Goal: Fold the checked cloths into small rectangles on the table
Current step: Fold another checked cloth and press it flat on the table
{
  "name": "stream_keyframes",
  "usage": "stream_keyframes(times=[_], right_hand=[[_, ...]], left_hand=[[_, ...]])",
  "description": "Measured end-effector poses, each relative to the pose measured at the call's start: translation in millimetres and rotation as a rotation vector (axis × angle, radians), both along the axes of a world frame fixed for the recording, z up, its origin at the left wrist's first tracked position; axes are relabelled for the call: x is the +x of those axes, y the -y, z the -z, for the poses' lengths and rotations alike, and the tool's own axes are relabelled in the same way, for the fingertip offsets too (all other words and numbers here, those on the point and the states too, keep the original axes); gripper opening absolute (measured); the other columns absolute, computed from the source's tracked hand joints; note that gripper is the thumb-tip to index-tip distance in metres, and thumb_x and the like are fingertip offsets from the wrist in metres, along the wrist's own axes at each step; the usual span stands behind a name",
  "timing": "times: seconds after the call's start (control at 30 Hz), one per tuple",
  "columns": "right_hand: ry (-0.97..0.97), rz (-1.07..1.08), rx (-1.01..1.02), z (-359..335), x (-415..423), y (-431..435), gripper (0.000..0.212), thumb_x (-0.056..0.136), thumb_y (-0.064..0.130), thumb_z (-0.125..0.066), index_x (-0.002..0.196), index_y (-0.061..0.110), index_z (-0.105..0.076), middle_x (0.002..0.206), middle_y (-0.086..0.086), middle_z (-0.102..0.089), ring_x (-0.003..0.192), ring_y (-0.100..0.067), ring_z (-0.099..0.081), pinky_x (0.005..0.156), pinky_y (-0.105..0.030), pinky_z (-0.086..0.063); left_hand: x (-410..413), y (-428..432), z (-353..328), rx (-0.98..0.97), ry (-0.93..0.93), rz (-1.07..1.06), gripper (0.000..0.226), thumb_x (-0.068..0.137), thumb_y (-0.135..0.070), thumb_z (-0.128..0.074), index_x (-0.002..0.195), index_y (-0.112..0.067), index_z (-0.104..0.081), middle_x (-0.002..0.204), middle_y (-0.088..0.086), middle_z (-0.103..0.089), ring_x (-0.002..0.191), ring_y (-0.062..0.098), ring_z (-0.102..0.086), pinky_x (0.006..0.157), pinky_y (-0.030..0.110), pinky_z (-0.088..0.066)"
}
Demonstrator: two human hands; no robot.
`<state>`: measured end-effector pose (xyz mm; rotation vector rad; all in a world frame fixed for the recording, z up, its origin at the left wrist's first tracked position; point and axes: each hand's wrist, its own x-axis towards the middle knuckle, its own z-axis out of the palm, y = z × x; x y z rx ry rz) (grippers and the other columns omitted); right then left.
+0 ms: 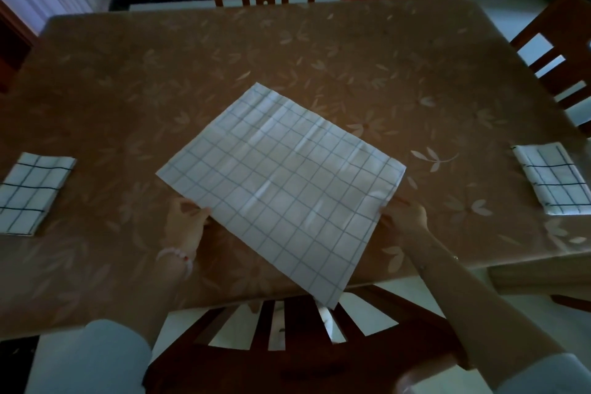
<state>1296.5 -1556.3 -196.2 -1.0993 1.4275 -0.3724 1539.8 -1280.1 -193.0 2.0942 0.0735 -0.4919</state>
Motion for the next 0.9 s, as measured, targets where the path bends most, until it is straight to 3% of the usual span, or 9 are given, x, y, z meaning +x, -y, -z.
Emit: stream_keyframes(times=[0.07, 0.17, 0.27, 0.37, 0.47, 0.57, 0.63, 0.73, 0.9], right_hand=[[-0.001, 0.039, -0.045, -2, 3, 6, 0.030, 0.078, -0.011, -0.061, 0.105, 0.002, -0.062, 0.072, -0.003, -0.063, 0.079, -0.025, -0.061, 0.054, -0.022, -0.050], [-0.023, 0.066, -0.199, -4, 6, 20, 0.045, 0.079, -0.006, -0.063, 0.122, 0.004, -0.057, 0.091, -0.003, -0.063, 0.091, -0.021, -0.061, 0.054, -0.012, -0.046], [-0.091, -0.009, -0.311, -7, 10, 31, 0.039, 0.082, -0.001, -0.064, 0.120, 0.003, -0.056, 0.099, -0.003, -0.060, 0.087, -0.015, -0.056, 0.050, -0.008, -0.042], [-0.151, -0.119, -0.327, -6, 13, 33, 0.042, 0.084, 0.005, -0.064, 0.123, 0.002, -0.050, 0.116, -0.010, -0.060, 0.098, -0.021, -0.057, 0.070, -0.023, -0.045], [-0.416, -0.324, -0.588, -4, 13, 21, 0.051, 0.085, 0.012, -0.062, 0.131, 0.002, -0.043, 0.134, -0.014, -0.045, 0.122, -0.028, -0.042, 0.094, -0.035, -0.036], [-0.287, -0.457, -0.800, -12, 15, -13, 0.056, 0.086, 0.014, -0.064, 0.137, 0.013, -0.040, 0.140, -0.007, -0.042, 0.130, -0.024, -0.035, 0.104, -0.037, -0.034], [-0.201, -0.686, -0.830, -11, 19, -36, 0.053, 0.086, 0.018, -0.066, 0.135, 0.017, -0.046, 0.139, -0.003, -0.044, 0.130, -0.020, -0.037, 0.107, -0.036, -0.034], [-0.240, -1.023, -0.854, -1, 26, -69, 0.057, 0.084, 0.030, -0.067, 0.137, 0.023, -0.045, 0.145, 0.000, -0.039, 0.136, -0.017, -0.031, 0.113, -0.036, -0.028], [-0.309, -1.186, -0.847, 13, 34, -104, 0.062, 0.088, 0.038, -0.057, 0.143, 0.025, -0.033, 0.152, 0.003, -0.027, 0.142, -0.014, -0.019, 0.118, -0.033, -0.014]], left_hand=[[-5, 1, -2, -0.015, -0.018, 0.021, 0.023, 0.080, -0.017, -0.070, 0.095, -0.014, -0.052, 0.080, 0.007, -0.065, 0.076, 0.021, -0.064, 0.076, 0.040, -0.049], [-12, 1, 2, -0.026, -0.034, 0.076, 0.021, 0.081, -0.016, -0.070, 0.094, -0.015, -0.053, 0.083, 0.007, -0.065, 0.071, 0.016, -0.064, 0.072, 0.038, -0.050], [-25, 7, 2, -0.058, -0.040, 0.115, 0.018, 0.083, -0.012, -0.068, 0.090, -0.017, -0.053, 0.086, 0.006, -0.064, 0.068, 0.014, -0.064, 0.067, 0.034, -0.051], [-37, 13, 3, -0.110, -0.056, 0.138, 0.016, 0.084, -0.011, -0.067, 0.091, -0.019, -0.054, 0.091, 0.006, -0.063, 0.068, 0.014, -0.063, 0.061, 0.027, -0.049], [-43, 17, 2, -0.129, -0.090, 0.150, 0.014, 0.085, -0.012, -0.066, 0.093, -0.021, -0.057, 0.093, 0.008, -0.064, 0.069, 0.014, -0.063, 0.061, 0.024, -0.048], [-49, 22, 0, -0.142, -0.114, 0.147, 0.015, 0.087, -0.011, -0.063, 0.101, -0.013, -0.060, 0.093, 0.008, -0.063, 0.070, 0.012, -0.061, 0.057, 0.017, -0.048], [-54, 25, -1, -0.160, -0.140, 0.147, 0.015, 0.087, -0.011, -0.063, 0.102, -0.011, -0.061, 0.092, 0.008, -0.064, 0.071, 0.012, -0.061, 0.058, 0.017, -0.048], [-62, 31, -2, -0.189, -0.141, 0.141, 0.013, 0.085, -0.012, -0.065, 0.099, -0.011, -0.064, 0.086, 0.008, -0.066, 0.068, 0.011, -0.062, 0.054, 0.015, -0.047], [-74, 38, -3, -0.215, -0.166, 0.155, 0.010, 0.084, -0.012, -0.067, 0.094, -0.011, -0.065, 0.079, 0.007, -0.068, 0.063, 0.012, -0.063, 0.050, 0.015, -0.046]])
